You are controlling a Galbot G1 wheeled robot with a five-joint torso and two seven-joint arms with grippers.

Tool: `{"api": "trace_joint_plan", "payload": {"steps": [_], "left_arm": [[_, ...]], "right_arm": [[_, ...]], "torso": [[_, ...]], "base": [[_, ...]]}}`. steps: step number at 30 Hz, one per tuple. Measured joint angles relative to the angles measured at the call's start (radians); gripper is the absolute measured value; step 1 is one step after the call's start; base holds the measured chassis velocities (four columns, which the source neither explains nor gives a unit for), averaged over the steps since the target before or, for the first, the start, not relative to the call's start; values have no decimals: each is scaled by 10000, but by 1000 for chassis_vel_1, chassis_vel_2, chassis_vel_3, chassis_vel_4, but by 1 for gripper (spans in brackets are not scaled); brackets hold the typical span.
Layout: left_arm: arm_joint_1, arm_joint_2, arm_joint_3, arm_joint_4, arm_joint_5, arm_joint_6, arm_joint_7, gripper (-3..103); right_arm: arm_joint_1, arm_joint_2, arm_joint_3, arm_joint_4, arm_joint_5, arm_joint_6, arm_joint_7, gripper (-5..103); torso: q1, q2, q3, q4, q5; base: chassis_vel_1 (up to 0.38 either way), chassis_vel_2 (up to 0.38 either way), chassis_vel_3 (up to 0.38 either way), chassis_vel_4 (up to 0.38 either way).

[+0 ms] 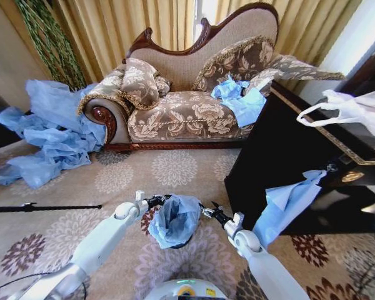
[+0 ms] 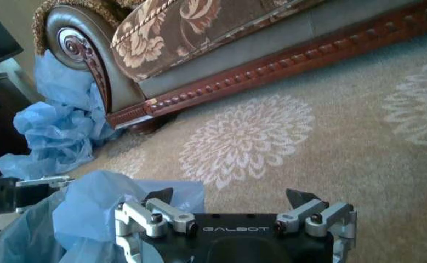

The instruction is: Place a garbage bag over the trash bin.

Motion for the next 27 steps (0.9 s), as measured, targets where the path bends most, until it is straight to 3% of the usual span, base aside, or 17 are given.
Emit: {"api": "trace_joint_plan", "payload": {"steps": [3,4,15,27], "left_arm": [[56,93,-126,-7,31,36,52,0],[81,134,-180,-3,44,67,80,0],[158,336,-424,-155,-89,-29,287,0],[-378,172,-36,1024,140,-232,758,0]], "right_arm": [[19,-2,-17,0,2,-9,11,100],[21,-2,-27,-3,4,-18,17,100],[23,79,-139,-55,-92,-31,51,100],[-19,142,-168,-57,-159,-31,74,100]], "torso": [[1,-2,2,0,1],[2,-4,5,12,-2],[1,-4,-1,10,6],[0,-2,-3,8,11]], "base": [[0,0,0,0],[0,0,0,0],[0,0,0,0],[0,0,0,0]]}}
